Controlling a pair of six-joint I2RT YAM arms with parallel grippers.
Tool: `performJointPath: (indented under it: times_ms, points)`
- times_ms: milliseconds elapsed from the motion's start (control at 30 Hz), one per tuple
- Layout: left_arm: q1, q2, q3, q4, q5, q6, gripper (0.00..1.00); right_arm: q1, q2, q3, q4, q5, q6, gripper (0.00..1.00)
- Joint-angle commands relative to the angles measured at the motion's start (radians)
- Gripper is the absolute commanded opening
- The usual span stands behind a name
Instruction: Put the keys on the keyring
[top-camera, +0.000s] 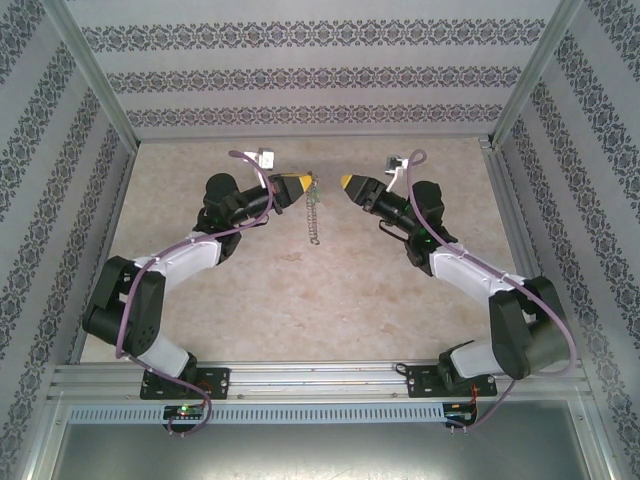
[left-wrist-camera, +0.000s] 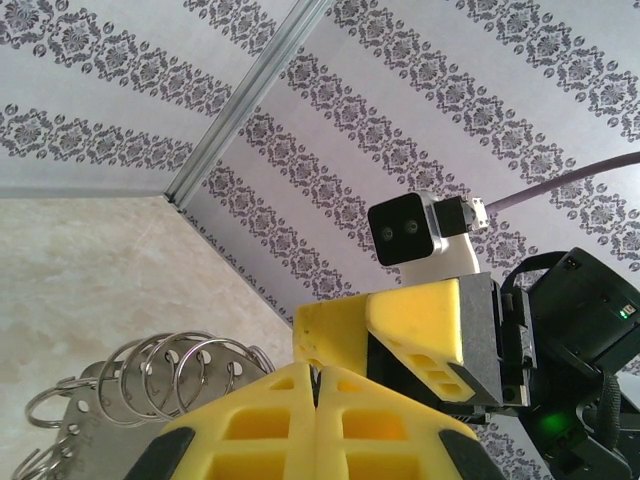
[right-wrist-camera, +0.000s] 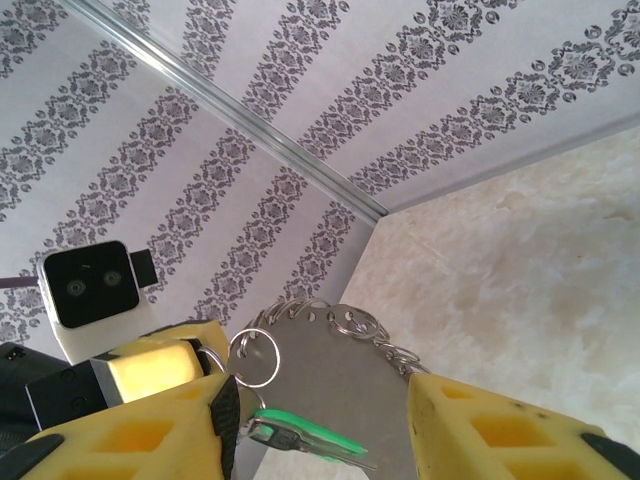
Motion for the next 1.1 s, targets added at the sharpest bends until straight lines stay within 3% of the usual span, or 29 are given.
performJointPath:
  times_ms: [0,500,1067]
  points:
    - [-0.009,0.027,0.003,0.119,-0.006,-0.017,0.00,0.015,0.034,0.047,0.109,0.008,0.043,0.49]
    - [-0.010,0.147,0.043,0.332,0.047,-0.169,0.00,0.049,0.122,0.076,0.192,-0.012,0.060,0.45]
    - [-0.009,0.167,0.074,0.340,0.069,-0.195,0.00,0.076,0.186,0.105,0.249,-0.058,0.085,0.36]
